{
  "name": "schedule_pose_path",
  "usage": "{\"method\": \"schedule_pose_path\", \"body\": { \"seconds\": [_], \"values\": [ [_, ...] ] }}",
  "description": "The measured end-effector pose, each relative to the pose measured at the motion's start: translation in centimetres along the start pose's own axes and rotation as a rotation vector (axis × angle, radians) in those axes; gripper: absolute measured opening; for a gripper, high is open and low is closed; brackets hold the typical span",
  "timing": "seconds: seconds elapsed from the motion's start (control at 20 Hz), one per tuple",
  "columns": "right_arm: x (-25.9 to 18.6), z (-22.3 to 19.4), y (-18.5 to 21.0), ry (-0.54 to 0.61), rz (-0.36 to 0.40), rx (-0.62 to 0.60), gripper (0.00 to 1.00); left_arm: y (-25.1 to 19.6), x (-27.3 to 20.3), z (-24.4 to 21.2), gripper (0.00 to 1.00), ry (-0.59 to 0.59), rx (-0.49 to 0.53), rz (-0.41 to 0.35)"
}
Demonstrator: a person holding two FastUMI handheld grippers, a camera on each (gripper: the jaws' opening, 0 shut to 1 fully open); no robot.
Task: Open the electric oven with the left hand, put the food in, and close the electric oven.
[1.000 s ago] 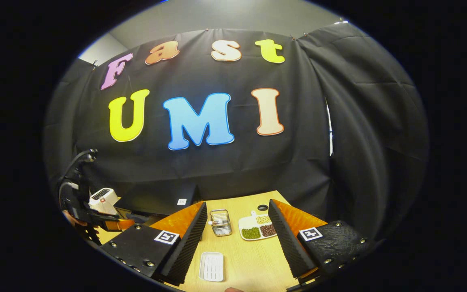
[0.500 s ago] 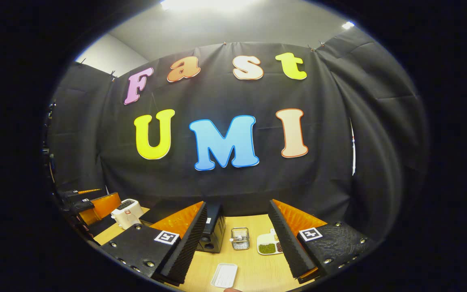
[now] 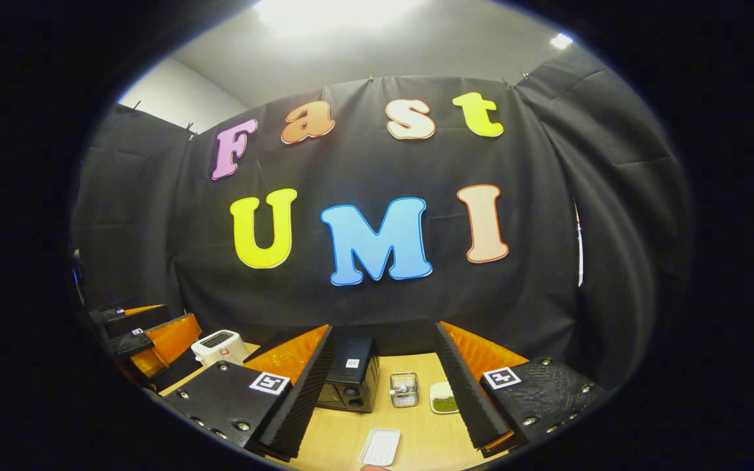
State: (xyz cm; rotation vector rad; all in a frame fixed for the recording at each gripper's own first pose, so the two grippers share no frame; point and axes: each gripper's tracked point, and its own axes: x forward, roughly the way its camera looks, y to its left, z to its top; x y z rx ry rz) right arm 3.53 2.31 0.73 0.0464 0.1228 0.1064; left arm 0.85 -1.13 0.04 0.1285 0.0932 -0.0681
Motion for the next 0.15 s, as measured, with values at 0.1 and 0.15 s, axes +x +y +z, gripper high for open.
{"method": "schedule_pose_path", "body": {
  "seconds": [0.1, 0.15],
  "values": [
    [0.06, 0.35, 0.47, -0.002, -0.008, -0.003, 0.92, 0.9, 0.1, 0.55, 1.0, -0.012, -0.013, -0.002],
    [0.09, 0.53, 0.54, -0.006, -0.014, 0.0, 0.92, 1.28, 0.09, 0.65, 1.0, -0.011, -0.018, -0.006]
  ]
}}
